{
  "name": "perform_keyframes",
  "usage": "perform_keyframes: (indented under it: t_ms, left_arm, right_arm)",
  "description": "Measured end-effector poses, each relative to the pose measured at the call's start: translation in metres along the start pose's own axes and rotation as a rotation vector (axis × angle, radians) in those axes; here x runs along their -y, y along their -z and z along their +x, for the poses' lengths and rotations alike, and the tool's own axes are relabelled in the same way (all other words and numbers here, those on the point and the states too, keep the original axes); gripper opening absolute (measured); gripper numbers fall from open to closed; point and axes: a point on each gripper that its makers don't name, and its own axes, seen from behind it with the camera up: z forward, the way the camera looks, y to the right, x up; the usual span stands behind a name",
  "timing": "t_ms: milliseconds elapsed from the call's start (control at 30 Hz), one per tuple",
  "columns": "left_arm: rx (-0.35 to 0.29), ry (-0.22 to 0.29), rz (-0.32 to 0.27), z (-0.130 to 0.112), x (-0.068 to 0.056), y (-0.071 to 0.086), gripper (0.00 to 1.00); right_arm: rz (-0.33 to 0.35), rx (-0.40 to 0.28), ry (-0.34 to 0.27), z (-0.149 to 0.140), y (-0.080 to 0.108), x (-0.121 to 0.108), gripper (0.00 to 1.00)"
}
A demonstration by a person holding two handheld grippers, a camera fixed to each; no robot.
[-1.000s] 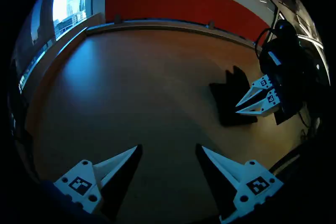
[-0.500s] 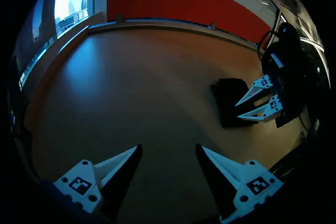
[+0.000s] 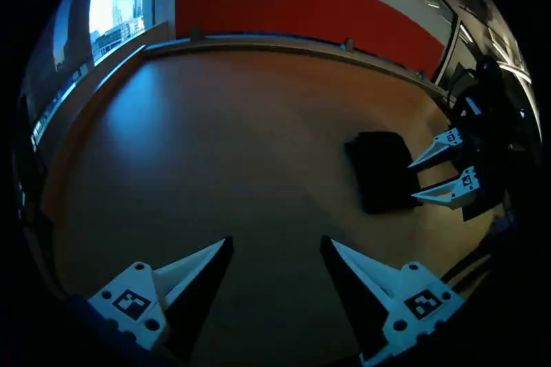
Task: Fold towel
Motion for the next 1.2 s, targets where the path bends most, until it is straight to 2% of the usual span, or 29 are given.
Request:
perform_keyframes:
  t_ms: [300, 700, 1100, 1200]
  left_arm:
    - [-0.004, -0.006, -0.004, 0.004, -0.004, -0.001, 0.94]
    - [-0.002, -0.018, -0.011, 0.003, -0.010, -0.001, 0.94]
    - [0.001, -0.024, -0.015, 0.000, -0.010, 0.000, 0.94]
    - [0.001, -0.025, -0.016, 0.000, -0.010, -0.001, 0.94]
  right_arm:
    - [-0.067, 0.029, -0.071, -0.042, 0.018, -0.005, 0.62]
    - [-0.108, 0.057, -0.138, -0.069, 0.015, -0.003, 0.61]
    - [-0.130, 0.050, -0.228, -0.075, 0.008, -0.003, 0.43]
    - [-0.135, 0.048, -0.246, -0.077, 0.008, -0.003, 0.35]
